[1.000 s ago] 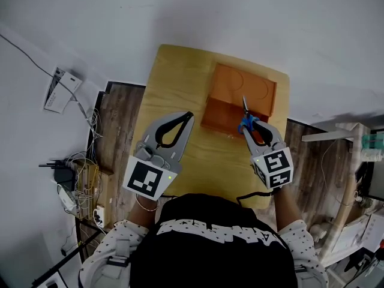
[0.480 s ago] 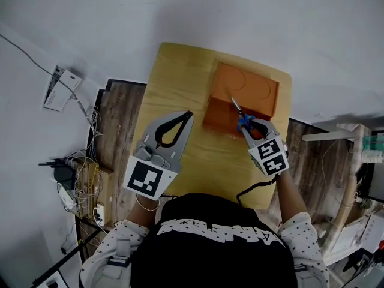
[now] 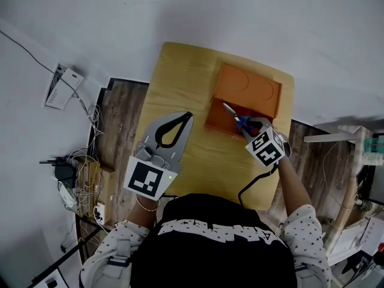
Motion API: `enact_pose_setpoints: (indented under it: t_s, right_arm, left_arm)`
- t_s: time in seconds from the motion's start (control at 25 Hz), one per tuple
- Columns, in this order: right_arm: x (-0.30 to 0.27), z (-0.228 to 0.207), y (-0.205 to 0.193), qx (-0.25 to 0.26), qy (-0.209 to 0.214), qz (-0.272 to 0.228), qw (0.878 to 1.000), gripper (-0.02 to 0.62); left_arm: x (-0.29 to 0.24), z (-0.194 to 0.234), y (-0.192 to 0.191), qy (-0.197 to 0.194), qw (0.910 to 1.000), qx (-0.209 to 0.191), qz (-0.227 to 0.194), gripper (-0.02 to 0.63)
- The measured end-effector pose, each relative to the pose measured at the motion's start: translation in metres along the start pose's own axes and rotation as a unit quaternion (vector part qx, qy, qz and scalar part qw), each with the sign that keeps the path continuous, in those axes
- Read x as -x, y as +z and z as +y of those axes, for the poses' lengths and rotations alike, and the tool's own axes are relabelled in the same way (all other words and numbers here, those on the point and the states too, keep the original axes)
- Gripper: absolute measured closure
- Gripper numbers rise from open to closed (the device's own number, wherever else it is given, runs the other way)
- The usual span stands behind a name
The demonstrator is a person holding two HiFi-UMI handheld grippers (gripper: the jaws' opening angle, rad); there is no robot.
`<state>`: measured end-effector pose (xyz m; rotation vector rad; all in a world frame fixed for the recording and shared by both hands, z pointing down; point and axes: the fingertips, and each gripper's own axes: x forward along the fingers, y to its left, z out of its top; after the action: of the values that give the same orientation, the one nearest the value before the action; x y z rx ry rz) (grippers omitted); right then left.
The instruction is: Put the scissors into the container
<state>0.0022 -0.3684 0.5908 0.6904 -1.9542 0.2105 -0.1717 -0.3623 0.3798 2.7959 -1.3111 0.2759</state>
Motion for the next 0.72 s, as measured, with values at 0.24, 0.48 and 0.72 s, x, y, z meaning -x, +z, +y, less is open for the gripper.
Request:
enact_pose_setpoints:
  t_s: [0.24, 0.48, 0.72]
  right_arm:
    - [-0.013, 0.003, -0.004, 0.031, 0.015, 0.035, 0.999, 0.497]
    - [-0.021, 0.001, -0.012, 0.070, 0.031, 0.072, 0.995, 0.495]
    - [-0.027, 0.000, -0.014, 0.073, 0.035, 0.074, 0.994, 0.495]
  left_arm:
    - [0.003, 0.005, -0.001, 0.006, 1.0000, 0.004, 0.000, 0.604]
    - [0.003, 0.007, -0.002, 0.010, 0.9999, 0.005, 0.002, 0.604]
    - [0.004, 0.008, -0.003, 0.011, 0.9999, 0.006, 0.002, 0.604]
